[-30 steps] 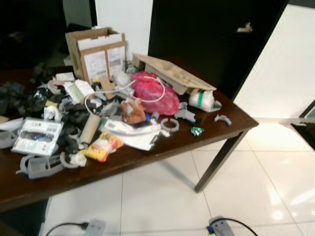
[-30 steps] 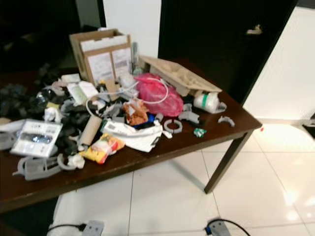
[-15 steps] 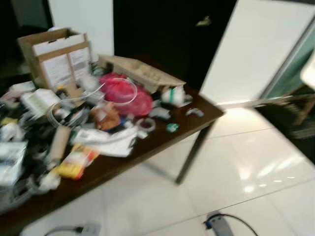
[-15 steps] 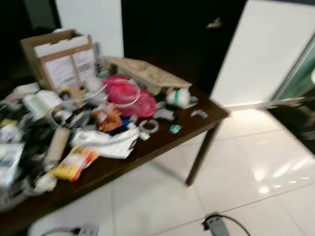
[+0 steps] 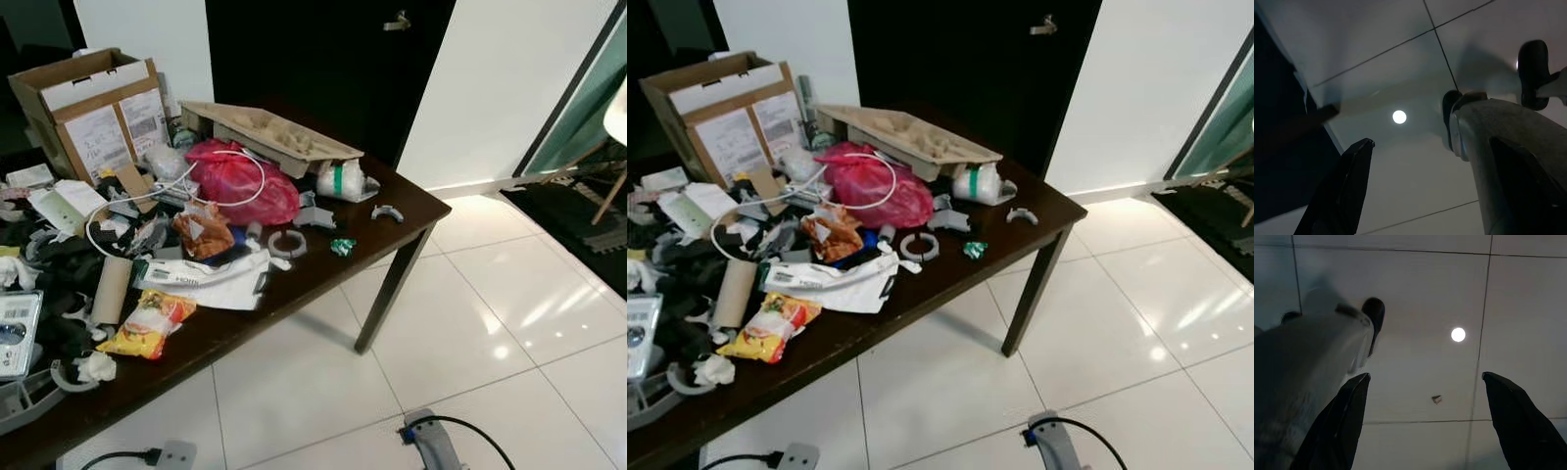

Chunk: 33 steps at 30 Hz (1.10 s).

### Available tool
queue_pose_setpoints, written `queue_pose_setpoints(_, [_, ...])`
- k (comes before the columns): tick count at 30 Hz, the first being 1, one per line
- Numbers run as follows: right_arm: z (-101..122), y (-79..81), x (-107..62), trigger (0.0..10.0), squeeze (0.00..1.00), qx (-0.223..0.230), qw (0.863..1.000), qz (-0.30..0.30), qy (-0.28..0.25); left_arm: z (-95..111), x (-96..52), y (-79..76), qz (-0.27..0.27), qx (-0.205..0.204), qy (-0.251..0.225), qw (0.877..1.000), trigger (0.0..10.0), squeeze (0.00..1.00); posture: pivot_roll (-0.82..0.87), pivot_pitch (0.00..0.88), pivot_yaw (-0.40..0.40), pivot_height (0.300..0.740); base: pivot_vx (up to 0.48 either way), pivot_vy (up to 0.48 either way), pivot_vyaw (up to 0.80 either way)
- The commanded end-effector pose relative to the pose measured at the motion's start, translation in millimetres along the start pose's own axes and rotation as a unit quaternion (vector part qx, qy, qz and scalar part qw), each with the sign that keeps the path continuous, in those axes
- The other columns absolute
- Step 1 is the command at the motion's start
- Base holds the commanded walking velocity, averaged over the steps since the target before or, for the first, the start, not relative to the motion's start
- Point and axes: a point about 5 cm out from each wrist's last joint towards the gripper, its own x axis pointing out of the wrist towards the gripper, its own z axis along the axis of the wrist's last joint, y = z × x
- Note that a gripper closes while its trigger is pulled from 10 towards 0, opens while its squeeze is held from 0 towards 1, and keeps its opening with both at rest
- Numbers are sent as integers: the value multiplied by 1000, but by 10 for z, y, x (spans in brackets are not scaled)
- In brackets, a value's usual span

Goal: Picking trash to rubbish bin

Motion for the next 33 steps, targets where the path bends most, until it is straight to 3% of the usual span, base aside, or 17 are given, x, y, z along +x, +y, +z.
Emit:
queue_pose_setpoints(1, [-4,9,1,10000,0,-4,1000,5,1,-216,-28,-20,-2,-7,39,999,10000,0,67,82,-68,740,0,0,594])
queue_pose_setpoints(17, [-15,14,-1,10000,0,5,1000,9,2,-208,-25,-20,3,-6,39,999,10000,0,61,73,-64,740,0,0,610])
queue_pose_setpoints(22, [55,-40,-11,10000,0,41,999,11,-27,-214,-32,41,24,-60,33,997,10000,0,65,69,-64,740,0,0,0])
queue_pose_setpoints(23, [116,-82,-20,10000,0,55,997,13,-48,-240,-44,100,41,-92,31,994,10000,0,72,71,-62,740,0,0,0])
queue_pose_setpoints(25, [134,-95,-24,10000,0,57,997,13,-54,-248,-48,118,47,-100,31,993,10000,0,72,71,-62,740,0,0,0])
queue_pose_setpoints(28, [304,-255,-79,10000,0,93,989,32,-112,-379,-124,398,114,-210,24,971,10000,0,81,78,-62,740,0,0,0])
queue_pose_setpoints(30, [384,-360,-130,10000,0,95,984,56,-141,-469,-202,624,155,-258,13,954,10000,0,88,84,-60,740,0,0,0])
queue_pose_setpoints(32, [384,-360,-130,10000,0,95,984,56,-141,-469,-202,624,155,-258,13,954,10000,0,88,84,-60,740,0,0,0])
queue_pose_setpoints(33, [402,-410,-157,10000,0,86,983,67,-147,-506,-246,737,173,-275,7,946,10000,0,92,86,-61,740,0,0,0])
